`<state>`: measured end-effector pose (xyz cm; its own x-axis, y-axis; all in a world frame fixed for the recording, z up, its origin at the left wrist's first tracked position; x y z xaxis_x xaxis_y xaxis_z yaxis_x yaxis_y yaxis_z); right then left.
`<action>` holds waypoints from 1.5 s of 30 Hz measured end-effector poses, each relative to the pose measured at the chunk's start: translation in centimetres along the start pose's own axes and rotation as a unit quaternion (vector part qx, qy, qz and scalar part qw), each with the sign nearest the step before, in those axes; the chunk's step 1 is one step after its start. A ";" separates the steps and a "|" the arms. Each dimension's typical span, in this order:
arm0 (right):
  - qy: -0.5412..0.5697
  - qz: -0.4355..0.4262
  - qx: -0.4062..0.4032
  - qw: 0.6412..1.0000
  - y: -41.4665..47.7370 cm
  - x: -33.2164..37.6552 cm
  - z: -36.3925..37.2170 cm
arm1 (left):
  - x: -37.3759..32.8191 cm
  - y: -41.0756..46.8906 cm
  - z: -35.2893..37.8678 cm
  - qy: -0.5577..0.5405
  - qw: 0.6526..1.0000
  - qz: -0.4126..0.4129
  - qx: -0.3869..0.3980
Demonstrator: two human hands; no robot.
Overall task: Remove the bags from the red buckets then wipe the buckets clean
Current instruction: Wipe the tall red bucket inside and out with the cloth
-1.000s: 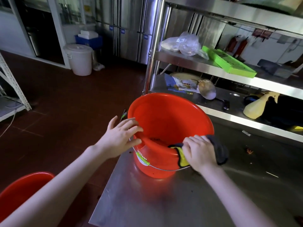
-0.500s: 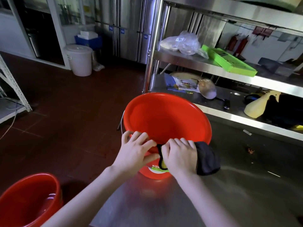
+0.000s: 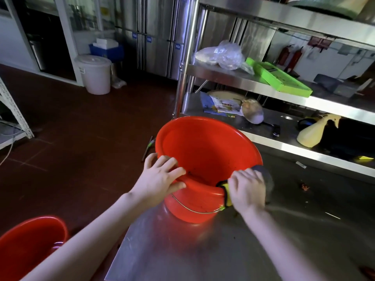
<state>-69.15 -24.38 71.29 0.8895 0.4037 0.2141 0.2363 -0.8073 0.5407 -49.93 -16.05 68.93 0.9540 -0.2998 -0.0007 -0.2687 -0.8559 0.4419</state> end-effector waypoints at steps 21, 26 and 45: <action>-0.014 -0.004 -0.010 1.000 -4.6 7.3 -0.5 | -0.4 0.3 -0.2 -0.144 0.988 -0.006 -0.050; -0.075 -0.128 0.072 0.986 -10.5 11.4 0.2 | 9.4 -2.7 0.5 -0.291 0.896 -0.332 -0.056; -0.149 -0.160 0.424 0.879 -15.1 6.2 15.3 | 10.5 -12.5 10.1 -0.252 0.860 -0.382 -0.225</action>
<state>-61.22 -16.31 52.03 0.7579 0.6395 -0.1287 0.5867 -0.7545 -0.2941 -37.91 -12.78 54.34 0.6196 0.0358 -0.7841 0.5979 -0.6688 0.4419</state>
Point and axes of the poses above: each hand's wrist, its own y-axis towards the middle knuckle, its own z-axis out of the palm, x = y × z, the point moved 10 cm from there along y, towards the middle knuckle, and after that the axes turned 10 degrees about z, right-handed, at the moved point
